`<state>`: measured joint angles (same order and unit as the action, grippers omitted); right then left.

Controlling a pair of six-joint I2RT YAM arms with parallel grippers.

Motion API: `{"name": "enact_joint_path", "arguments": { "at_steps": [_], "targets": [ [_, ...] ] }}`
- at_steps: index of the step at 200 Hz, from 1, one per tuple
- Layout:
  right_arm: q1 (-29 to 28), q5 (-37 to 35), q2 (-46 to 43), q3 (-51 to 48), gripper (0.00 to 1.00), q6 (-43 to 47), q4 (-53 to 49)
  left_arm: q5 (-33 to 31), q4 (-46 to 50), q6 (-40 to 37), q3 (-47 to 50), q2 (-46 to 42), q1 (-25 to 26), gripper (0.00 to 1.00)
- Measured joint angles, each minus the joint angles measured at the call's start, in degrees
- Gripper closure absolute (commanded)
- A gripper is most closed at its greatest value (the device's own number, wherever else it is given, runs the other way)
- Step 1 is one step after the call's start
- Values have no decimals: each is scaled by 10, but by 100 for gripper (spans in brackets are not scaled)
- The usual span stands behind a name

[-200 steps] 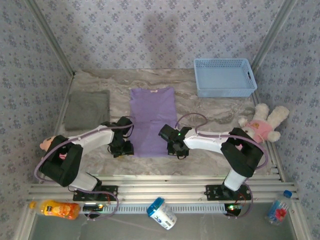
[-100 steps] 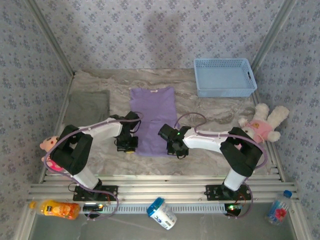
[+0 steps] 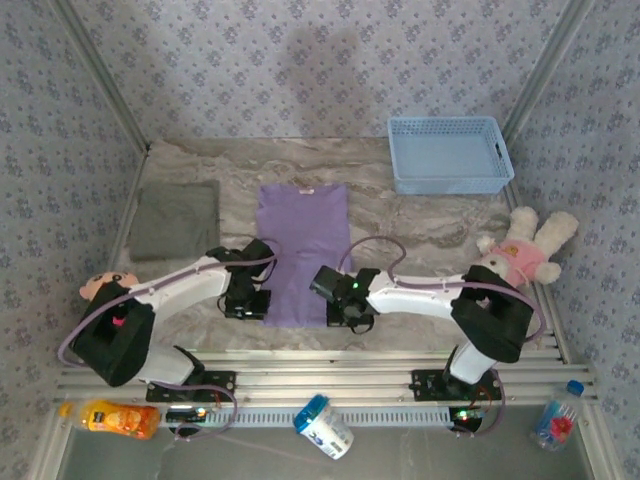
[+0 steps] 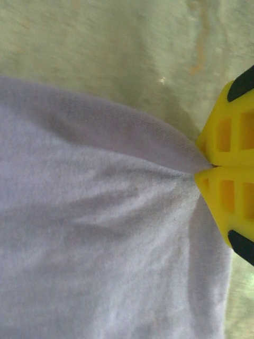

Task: Fold and stack the mixed laundry pile

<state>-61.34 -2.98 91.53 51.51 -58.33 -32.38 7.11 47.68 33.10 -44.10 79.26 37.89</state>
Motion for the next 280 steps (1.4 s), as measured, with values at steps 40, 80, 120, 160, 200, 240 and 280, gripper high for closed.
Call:
{"name": "enact_joint_path", "arguments": {
  "at_steps": [40, 80, 120, 160, 200, 240, 280],
  "targets": [
    [-28, 11, -39, -2, 100, -35, -29, 15, 40, 40, 27, -78, 15, 100],
    [-15, 14, -59, 18, 100, -45, -64, 5, 88, 61, 0, -118, 15, 100],
    [48, 18, -76, 82, 100, -26, -89, -17, 96, 62, -108, -90, -20, 100],
    [134, 36, -94, 118, 98, 1, -76, -17, 91, 58, -193, -50, -61, 100],
    [211, 69, -91, 138, 97, 13, -25, -16, 83, 49, -263, -7, -93, 100],
    [263, 98, -47, 217, 97, 29, 14, -12, 68, 46, -315, 34, -126, 100],
    [301, 128, 18, 284, 96, 48, 34, -9, 52, 47, -367, 85, -141, 100]
  ]
}}
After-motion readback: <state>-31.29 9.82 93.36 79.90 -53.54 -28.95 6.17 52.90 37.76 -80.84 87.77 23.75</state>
